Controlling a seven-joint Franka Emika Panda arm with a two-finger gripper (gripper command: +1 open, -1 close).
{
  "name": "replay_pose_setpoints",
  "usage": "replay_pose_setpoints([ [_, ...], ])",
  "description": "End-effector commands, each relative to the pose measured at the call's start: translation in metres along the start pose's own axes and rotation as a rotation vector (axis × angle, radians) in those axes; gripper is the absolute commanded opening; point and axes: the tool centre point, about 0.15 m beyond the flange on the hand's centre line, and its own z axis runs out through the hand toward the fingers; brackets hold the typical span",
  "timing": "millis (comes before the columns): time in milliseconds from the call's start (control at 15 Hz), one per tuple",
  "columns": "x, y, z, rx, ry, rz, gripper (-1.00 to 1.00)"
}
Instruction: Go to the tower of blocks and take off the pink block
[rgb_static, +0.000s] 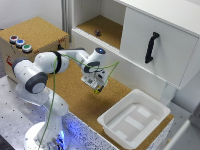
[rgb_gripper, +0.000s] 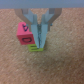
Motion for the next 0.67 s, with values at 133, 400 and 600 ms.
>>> replay_pose_setpoints([
  [133,0.043,0.025,0.034,-0.060,-0.008,0.044,-1.00],
  [400,0.055,-0.003,0.044,-0.017,-0.014,0.014,-1.00],
  [600,0.044,-0.054,0.022,0.000,-0.011,-0.058,-1.00],
])
